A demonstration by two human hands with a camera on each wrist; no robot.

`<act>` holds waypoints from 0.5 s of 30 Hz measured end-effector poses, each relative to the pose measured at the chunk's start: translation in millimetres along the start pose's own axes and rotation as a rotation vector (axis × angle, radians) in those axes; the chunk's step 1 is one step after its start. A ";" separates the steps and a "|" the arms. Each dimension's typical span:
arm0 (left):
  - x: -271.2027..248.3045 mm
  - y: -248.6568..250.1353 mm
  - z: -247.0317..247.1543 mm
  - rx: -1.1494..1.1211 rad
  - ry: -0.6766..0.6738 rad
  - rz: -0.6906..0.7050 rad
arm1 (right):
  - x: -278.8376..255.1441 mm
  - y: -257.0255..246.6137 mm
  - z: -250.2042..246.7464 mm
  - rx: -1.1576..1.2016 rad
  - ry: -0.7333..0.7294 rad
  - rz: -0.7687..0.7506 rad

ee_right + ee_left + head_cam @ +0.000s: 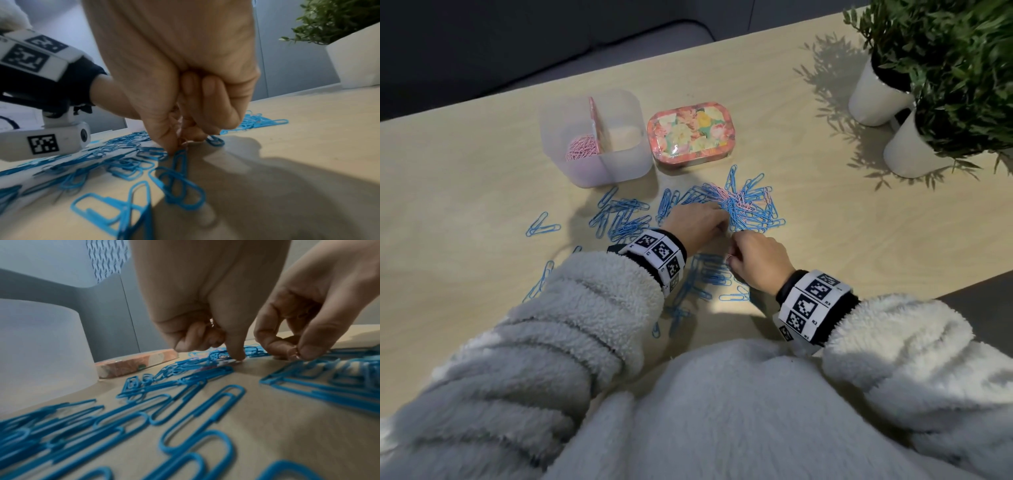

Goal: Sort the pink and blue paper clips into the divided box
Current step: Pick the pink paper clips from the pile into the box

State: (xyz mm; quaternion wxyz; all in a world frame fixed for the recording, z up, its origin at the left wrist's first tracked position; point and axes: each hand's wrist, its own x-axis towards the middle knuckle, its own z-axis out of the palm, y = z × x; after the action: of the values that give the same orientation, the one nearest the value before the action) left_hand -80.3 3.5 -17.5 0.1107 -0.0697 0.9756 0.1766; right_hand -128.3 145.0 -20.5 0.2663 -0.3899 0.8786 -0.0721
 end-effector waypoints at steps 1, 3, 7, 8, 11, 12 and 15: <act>-1.2 -0.7 -1.3 -0.048 0.031 -0.008 | -0.5 0.5 0.5 -0.009 0.000 -0.015; -5.4 -5.2 -8.7 -0.173 0.146 -0.060 | -0.5 2.7 0.3 -0.034 -0.008 -0.063; -15.8 -29.0 -24.6 -0.211 0.224 -0.232 | 11.4 21.3 -3.7 0.382 -0.036 -0.071; -17.9 -34.3 -26.1 -0.171 0.190 -0.258 | 14.9 24.8 -6.7 0.624 -0.044 -0.014; -20.9 -39.7 -21.9 -0.089 0.157 -0.265 | 25.4 29.0 -21.1 1.204 -0.066 0.231; -20.9 -37.3 -19.2 -0.103 0.155 -0.250 | 28.7 29.0 -27.7 1.317 -0.078 0.300; -18.6 -29.2 -9.5 -0.141 0.106 -0.193 | 37.6 26.6 -43.1 1.468 -0.133 0.401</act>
State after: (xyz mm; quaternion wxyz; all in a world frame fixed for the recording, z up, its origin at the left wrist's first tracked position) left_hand -59.1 -25.2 -13.9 0.0700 -0.1799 0.9539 0.2296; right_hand -188.9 132.5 -8.3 0.5175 0.0507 0.6412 -0.5643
